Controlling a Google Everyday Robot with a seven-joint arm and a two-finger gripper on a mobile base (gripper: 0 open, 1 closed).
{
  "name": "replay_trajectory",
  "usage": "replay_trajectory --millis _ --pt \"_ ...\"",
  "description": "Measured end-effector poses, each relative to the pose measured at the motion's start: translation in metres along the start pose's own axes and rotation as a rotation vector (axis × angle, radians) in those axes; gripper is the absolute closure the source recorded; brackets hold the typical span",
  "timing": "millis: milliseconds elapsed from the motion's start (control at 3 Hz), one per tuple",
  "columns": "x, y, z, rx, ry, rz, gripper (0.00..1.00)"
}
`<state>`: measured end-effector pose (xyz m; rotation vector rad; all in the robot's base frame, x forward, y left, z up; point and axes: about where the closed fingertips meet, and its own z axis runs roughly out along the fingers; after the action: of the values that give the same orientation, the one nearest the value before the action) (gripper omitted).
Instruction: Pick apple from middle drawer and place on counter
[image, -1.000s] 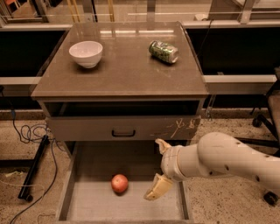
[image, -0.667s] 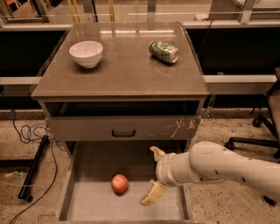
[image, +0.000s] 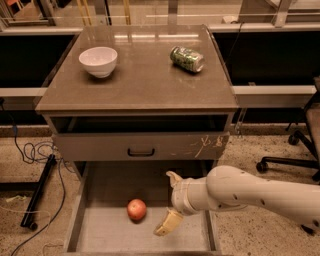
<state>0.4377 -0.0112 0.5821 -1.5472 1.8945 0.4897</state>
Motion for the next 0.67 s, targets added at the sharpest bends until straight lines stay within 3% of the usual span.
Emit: replay_trajectory --millis 667 --pt "0.033 -0.001 0.094 -0.056 -0.005 0.044 0.0"
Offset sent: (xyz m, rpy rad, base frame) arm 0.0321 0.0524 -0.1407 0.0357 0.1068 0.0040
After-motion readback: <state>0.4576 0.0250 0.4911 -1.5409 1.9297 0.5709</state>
